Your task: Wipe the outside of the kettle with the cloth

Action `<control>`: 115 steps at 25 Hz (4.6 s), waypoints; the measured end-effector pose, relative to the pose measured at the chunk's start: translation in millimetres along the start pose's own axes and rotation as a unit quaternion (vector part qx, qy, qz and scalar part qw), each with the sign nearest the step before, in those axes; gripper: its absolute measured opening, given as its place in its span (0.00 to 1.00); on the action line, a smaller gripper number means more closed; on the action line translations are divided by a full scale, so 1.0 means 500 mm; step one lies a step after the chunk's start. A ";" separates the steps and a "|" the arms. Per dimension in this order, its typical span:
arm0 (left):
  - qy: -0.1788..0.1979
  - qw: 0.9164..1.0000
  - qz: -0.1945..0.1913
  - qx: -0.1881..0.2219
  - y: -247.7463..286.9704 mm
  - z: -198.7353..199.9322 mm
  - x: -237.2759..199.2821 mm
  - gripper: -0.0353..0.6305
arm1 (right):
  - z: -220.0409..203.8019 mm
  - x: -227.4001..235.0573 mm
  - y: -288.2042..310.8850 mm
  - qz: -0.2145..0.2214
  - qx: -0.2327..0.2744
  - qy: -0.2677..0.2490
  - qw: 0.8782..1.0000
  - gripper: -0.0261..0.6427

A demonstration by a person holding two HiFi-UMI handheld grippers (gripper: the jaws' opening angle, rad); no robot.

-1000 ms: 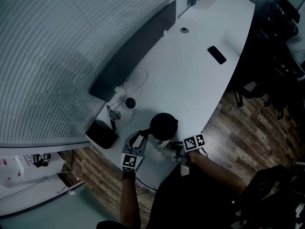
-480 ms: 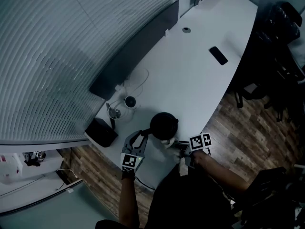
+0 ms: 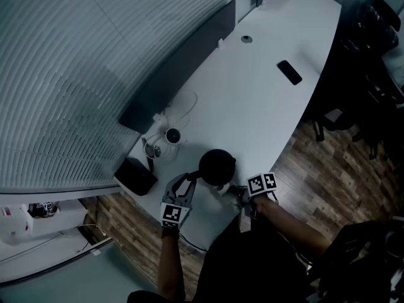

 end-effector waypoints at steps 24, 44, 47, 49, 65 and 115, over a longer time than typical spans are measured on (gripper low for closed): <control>-0.014 0.999 0.019 -0.021 -0.004 0.004 0.017 0.23 | 0.062 0.038 -0.048 -0.062 0.025 -0.024 0.997 0.17; -0.016 0.998 0.029 -0.062 0.001 0.007 0.032 0.23 | 0.127 0.065 -0.062 -0.076 0.028 -0.048 0.996 0.17; -0.017 0.997 0.033 -0.071 0.000 0.009 0.035 0.23 | 0.126 0.027 -0.090 -0.060 0.040 -0.059 0.996 0.17; -0.017 0.997 0.033 -0.073 -0.002 0.008 0.035 0.23 | 0.124 -0.019 -0.119 -0.037 0.052 -0.076 0.995 0.17; -0.033 0.995 0.050 -0.082 0.000 0.012 0.046 0.23 | 0.221 -0.007 -0.111 -0.015 0.084 -0.059 0.995 0.17; -0.099 0.979 0.123 -0.129 0.012 0.027 0.048 0.23 | 0.379 -0.128 -0.011 0.043 -0.036 -0.120 0.991 0.17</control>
Point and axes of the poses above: the fingertips, and each gripper's own axes: y forward along the fingers, x to its right, z out of its top, the point moved 4 cm from there along -y, backward along the fingers, and after that the axes turned 11 degrees about y, right-handed, at the moved point
